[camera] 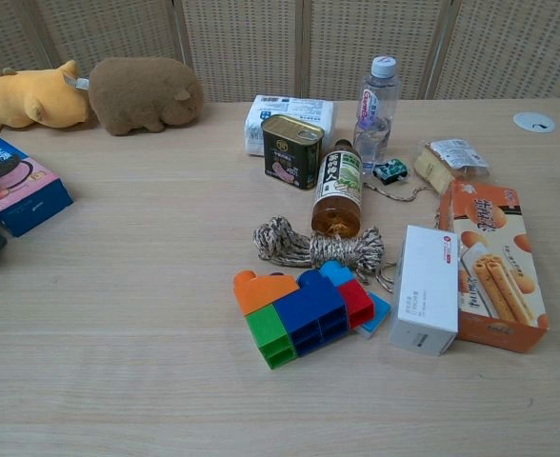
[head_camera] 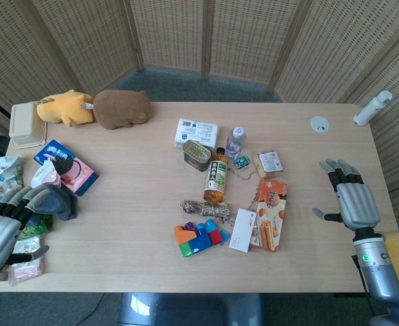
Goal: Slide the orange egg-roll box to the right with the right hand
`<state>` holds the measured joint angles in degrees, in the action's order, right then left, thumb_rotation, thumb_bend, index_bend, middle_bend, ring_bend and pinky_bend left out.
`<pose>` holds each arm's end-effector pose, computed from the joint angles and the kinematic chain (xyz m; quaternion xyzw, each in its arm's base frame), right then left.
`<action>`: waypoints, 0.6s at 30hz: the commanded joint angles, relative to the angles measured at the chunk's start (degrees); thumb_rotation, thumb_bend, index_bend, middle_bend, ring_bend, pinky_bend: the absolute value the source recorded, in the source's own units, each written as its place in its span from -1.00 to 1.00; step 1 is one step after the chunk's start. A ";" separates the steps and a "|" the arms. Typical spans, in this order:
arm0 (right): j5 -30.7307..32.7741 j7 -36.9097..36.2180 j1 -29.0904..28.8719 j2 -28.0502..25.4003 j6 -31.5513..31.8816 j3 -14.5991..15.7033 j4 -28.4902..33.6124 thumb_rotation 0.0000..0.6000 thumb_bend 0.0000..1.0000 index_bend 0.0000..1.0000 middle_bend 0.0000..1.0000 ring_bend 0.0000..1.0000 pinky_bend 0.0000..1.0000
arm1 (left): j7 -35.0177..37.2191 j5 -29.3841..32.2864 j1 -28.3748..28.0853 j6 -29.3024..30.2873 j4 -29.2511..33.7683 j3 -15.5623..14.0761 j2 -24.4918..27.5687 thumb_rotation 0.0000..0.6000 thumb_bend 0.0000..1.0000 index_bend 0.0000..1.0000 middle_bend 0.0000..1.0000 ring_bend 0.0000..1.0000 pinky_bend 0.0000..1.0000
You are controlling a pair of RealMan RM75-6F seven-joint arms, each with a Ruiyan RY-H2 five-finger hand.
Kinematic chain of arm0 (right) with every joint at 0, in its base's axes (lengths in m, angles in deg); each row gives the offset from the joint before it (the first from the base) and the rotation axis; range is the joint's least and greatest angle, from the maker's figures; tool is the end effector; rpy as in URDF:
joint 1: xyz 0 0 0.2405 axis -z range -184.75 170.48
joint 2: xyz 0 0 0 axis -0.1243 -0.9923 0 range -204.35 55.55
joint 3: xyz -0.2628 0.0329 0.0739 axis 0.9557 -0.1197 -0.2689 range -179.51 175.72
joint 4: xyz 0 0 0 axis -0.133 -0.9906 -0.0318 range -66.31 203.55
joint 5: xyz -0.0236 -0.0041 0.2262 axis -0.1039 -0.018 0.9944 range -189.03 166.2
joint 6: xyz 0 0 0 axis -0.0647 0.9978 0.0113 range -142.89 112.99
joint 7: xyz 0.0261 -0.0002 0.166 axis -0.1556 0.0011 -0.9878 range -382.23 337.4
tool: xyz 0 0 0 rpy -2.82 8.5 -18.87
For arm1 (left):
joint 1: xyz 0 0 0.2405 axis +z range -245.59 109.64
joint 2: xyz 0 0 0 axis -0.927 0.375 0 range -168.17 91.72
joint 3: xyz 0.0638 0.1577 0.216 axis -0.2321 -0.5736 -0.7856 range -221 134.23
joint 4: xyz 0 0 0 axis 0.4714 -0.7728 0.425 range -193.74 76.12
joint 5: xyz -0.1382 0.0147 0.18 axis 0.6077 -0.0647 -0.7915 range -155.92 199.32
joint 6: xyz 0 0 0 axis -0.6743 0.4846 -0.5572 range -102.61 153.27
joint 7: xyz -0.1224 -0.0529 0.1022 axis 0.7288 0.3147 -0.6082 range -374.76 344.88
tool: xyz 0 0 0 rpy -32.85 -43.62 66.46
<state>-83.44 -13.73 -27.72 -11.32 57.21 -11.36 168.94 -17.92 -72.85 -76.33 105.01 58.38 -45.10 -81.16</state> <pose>-0.2671 -0.3104 0.1374 0.6178 -0.3932 0.3963 0.5538 -0.2403 0.1950 0.1919 -0.6784 -0.3836 -0.3798 0.4983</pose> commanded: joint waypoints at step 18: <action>4.09 0.40 -3.91 2.97 -4.36 -3.13 0.36 0.85 -0.77 -1.00 -1.00 -1.00 -1.00 | -0.29 -0.45 -1.67 -1.77 0.06 0.69 -1.78 1.00 -1.00 -1.00 -1.00 -1.00 -1.00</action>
<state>-80.23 -13.91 -30.71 -9.29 53.72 -13.86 169.67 -18.19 -73.24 -77.94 103.30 58.44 -44.37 -82.88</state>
